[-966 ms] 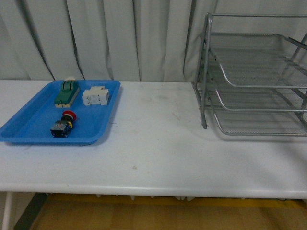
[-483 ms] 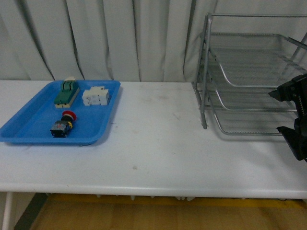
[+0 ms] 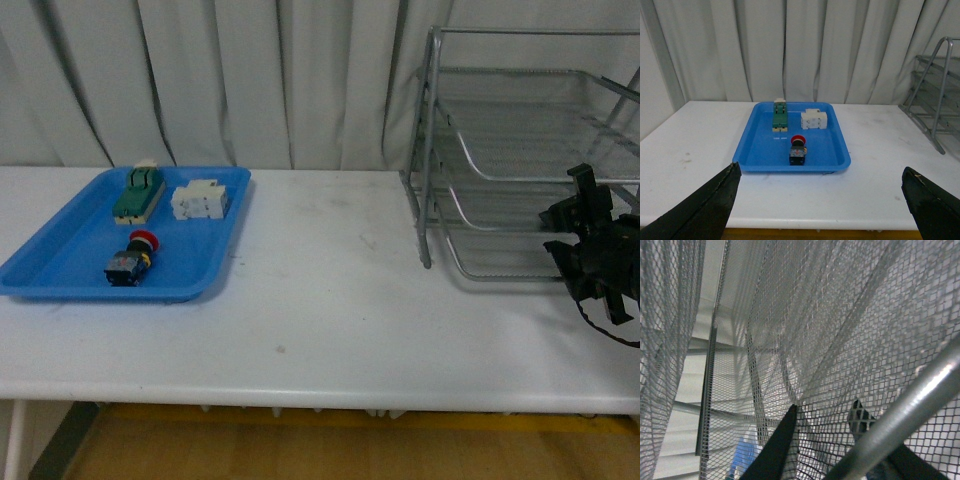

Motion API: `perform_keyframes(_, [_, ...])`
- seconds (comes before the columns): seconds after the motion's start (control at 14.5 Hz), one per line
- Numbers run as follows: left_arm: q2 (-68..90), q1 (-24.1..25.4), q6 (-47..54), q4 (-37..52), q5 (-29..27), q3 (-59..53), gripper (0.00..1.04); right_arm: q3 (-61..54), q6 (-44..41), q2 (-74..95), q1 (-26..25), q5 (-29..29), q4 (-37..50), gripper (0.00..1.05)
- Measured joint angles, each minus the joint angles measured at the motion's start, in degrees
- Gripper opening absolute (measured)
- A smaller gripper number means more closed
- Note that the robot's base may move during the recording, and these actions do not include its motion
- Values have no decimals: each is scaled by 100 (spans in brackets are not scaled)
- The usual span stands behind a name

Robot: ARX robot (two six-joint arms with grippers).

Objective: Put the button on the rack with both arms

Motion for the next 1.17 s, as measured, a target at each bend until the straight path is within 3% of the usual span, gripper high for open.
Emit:
perform_keyframes(0.14, [0,0,0,-2,0,0,98,-127,236,7,-2,-50,378,14])
perform_keyframes(0.28, [0,0,2,0,0,0,98,-684,1088,-188,-15,-116,824,4])
perform_keyframes(0.62, [0,0,0,-2,2,0,98,-2503,1217,-925,-129,-348,1755,3])
perform_keyframes(0.9, [0,0,0,-2,2,0,98,-3348,1182,-1346,-162,-444,1871,3])
perform_keyframes(1.17, [0,0,0,-2,2,0,98,-3777,70,-1908,-313,-737,1757,56])
